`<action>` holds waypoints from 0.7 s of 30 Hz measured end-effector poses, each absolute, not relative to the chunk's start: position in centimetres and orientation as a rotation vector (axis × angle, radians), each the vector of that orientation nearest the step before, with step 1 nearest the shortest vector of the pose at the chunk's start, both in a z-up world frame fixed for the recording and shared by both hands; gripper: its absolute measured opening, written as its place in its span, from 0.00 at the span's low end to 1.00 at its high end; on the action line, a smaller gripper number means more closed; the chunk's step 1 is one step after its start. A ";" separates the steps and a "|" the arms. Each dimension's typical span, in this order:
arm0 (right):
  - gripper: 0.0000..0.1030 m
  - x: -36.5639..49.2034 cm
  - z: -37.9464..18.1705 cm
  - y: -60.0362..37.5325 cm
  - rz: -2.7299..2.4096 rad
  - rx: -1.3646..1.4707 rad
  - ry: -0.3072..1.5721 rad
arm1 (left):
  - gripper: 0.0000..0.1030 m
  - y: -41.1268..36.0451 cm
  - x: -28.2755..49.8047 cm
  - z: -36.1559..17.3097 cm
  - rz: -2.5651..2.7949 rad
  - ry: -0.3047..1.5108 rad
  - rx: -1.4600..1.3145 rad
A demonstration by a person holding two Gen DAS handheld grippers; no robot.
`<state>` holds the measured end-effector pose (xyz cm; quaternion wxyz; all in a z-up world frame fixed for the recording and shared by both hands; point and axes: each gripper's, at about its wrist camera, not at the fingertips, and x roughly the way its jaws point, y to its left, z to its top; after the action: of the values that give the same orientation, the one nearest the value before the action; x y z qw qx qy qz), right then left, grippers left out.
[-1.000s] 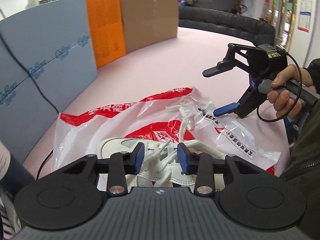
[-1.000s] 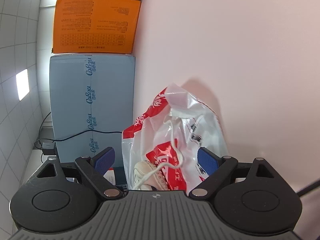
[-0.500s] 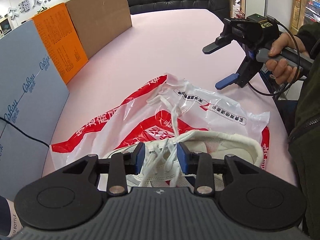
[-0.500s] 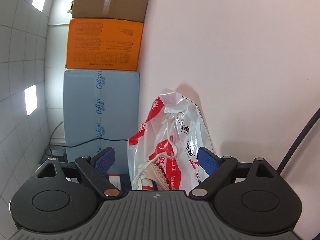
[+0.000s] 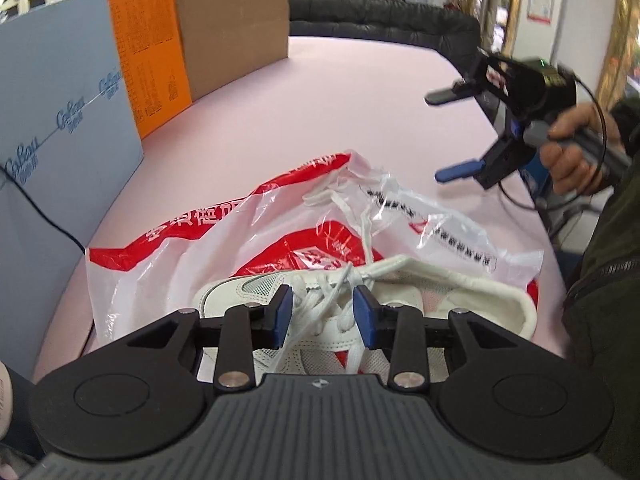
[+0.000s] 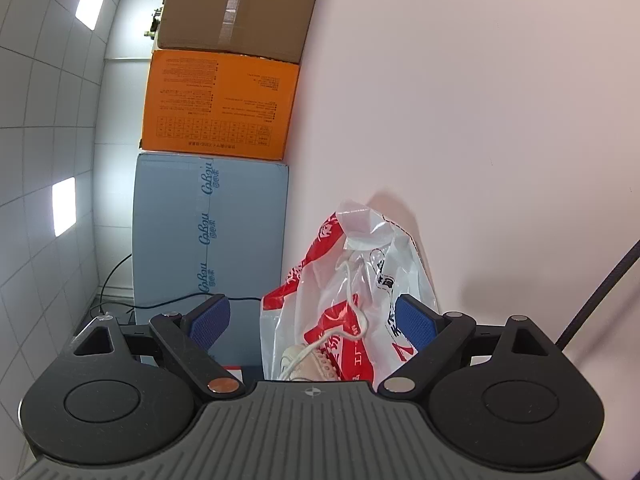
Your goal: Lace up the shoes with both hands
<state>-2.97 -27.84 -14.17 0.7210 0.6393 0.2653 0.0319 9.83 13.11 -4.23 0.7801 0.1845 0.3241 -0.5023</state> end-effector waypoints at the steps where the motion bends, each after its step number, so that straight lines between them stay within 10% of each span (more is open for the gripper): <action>1: 0.87 -2.9 -14.1 -27.9 0.067 1.411 0.582 | 0.30 13.4 10.1 -4.2 -1.087 0.705 0.355; 19: 0.86 -1.4 -13.8 -26.2 0.081 1.365 0.616 | 0.28 13.6 8.3 -5.0 -1.113 0.596 0.394; 21: 0.83 -1.2 -13.5 -26.1 0.104 1.343 0.612 | 0.14 13.8 8.2 -5.1 -1.110 0.591 0.377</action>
<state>-1.24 -26.10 -13.45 0.7387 0.6118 0.2790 0.0473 8.19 13.76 -5.07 0.7921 0.1752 0.2748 -0.5161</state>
